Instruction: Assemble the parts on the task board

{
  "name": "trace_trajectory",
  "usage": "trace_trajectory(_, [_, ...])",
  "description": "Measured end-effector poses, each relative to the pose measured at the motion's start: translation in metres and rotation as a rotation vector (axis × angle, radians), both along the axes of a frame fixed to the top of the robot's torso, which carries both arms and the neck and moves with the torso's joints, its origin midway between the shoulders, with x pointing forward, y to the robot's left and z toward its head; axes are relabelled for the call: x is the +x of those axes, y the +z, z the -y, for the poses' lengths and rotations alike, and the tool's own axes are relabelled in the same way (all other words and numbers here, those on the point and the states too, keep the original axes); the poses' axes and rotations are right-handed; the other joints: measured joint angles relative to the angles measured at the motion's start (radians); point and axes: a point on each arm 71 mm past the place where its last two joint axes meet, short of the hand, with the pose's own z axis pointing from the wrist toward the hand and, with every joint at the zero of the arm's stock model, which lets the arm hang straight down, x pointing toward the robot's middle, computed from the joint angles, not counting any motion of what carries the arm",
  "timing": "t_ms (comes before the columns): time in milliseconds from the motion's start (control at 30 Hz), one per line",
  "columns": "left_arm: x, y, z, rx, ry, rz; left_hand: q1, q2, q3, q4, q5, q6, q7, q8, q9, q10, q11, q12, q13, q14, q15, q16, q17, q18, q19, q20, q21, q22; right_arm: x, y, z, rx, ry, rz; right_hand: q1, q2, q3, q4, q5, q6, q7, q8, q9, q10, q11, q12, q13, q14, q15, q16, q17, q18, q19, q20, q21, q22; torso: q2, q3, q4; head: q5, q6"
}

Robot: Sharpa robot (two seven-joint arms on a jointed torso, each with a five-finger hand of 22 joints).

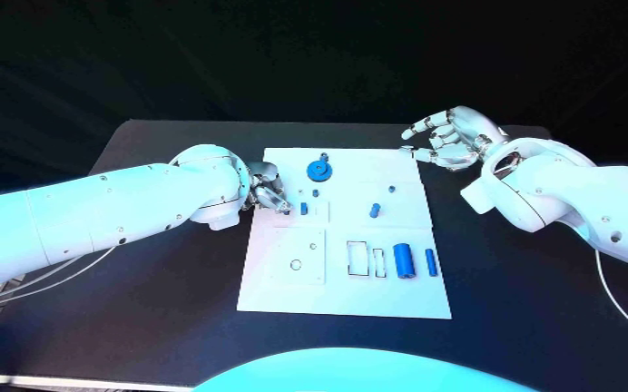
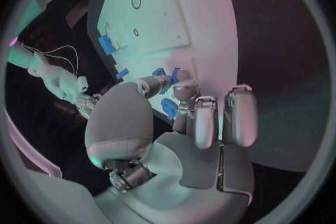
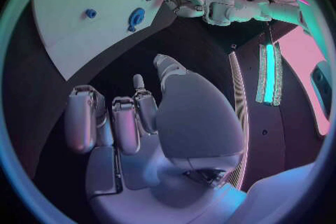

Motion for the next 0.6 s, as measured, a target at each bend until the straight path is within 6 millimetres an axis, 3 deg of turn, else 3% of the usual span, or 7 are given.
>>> trace_trajectory(300, [0.0009, -0.0003, -0.0012, 0.001, 0.003, 0.000, -0.012, -0.012, -0.047, 0.034, 0.001, 0.010, -0.004, -0.006, -0.003, 0.000, 0.000, 0.000, 0.000, 0.000, 0.000, 0.000, 0.000, 0.000, 0.000, 0.000, 0.000, 0.000, 0.0000, 0.0000, 0.0001, 0.000, 0.000, 0.000, 0.000, 0.000, 0.000, 0.000, 0.000, 0.000, 0.000, 0.000, 0.000, 0.000, 0.000, 0.000, 0.000, 0.000, 0.000, 0.000, 0.000, 0.000, 0.000, 0.000, -0.003, 0.000, -0.001, 0.0001, 0.0007, 0.000, 0.000])
trace_trajectory(600, [0.0011, -0.0017, -0.0028, 0.005, 0.007, -0.002, -0.026, -0.016, -0.169, 0.095, 0.001, 0.020, -0.005, -0.016, -0.004, 0.000, 0.000, 0.000, 0.002, 0.000, 0.000, 0.000, 0.000, 0.000, 0.000, 0.000, 0.000, 0.000, 0.0000, 0.0000, 0.0003, 0.000, -0.001, 0.000, 0.000, 0.000, 0.000, 0.000, 0.000, 0.000, 0.000, 0.000, 0.000, 0.000, 0.000, 0.000, 0.000, 0.000, 0.000, 0.000, 0.000, 0.000, 0.000, 0.000, -0.003, 0.000, -0.001, -0.0005, 0.0007, 0.000, 0.001])
